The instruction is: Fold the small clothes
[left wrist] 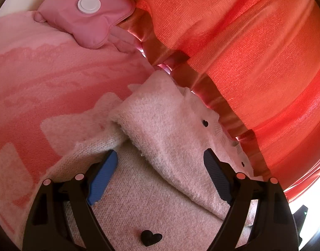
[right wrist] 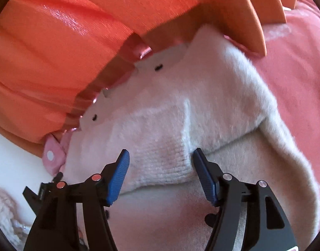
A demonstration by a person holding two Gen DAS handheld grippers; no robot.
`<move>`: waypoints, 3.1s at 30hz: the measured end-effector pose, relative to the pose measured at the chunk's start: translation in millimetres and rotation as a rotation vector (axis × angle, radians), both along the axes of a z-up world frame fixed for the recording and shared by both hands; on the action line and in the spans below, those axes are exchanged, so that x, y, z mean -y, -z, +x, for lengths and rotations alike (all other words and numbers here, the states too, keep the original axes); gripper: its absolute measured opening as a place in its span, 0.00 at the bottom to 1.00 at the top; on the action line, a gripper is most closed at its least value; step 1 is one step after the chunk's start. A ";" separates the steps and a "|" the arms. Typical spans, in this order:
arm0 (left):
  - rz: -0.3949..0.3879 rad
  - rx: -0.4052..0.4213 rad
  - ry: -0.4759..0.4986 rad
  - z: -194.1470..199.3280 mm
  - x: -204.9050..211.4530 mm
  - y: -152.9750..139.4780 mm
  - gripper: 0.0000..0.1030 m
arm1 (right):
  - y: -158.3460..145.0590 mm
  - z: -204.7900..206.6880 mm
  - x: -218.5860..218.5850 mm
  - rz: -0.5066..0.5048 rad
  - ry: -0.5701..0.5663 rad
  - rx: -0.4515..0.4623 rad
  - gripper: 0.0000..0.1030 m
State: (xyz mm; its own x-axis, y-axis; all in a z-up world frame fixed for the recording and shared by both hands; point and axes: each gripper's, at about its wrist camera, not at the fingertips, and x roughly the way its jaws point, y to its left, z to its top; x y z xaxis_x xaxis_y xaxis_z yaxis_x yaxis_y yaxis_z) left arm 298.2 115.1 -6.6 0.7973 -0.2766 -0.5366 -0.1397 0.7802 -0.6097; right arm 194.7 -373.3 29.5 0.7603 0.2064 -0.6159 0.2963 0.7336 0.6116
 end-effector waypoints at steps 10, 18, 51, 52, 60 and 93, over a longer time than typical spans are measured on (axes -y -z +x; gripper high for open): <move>-0.113 -0.040 -0.107 16.8 -20.5 -14.8 0.56 | -71.7 18.0 -6.9 -0.179 -0.039 0.202 0.08; 0.024 -0.083 -0.082 29.2 -11.3 6.0 0.21 | -48.5 64.7 4.0 -0.296 -0.088 0.077 0.08; -0.090 -0.070 -0.005 4.3 -29.3 2.6 0.25 | -17.5 -103.7 23.5 -0.164 0.078 -0.065 0.17; -0.076 -0.080 0.022 -6.0 -27.2 -1.0 0.28 | -13.9 -124.0 21.3 -0.149 0.089 -0.082 0.19; 0.106 -0.179 0.142 -141.0 -32.7 -47.4 0.80 | 18.2 -234.5 -11.4 0.120 0.105 -0.121 0.64; 0.047 -0.248 0.280 -221.4 -24.6 -86.4 0.06 | -52.9 -268.2 -48.5 -0.181 0.114 0.032 0.04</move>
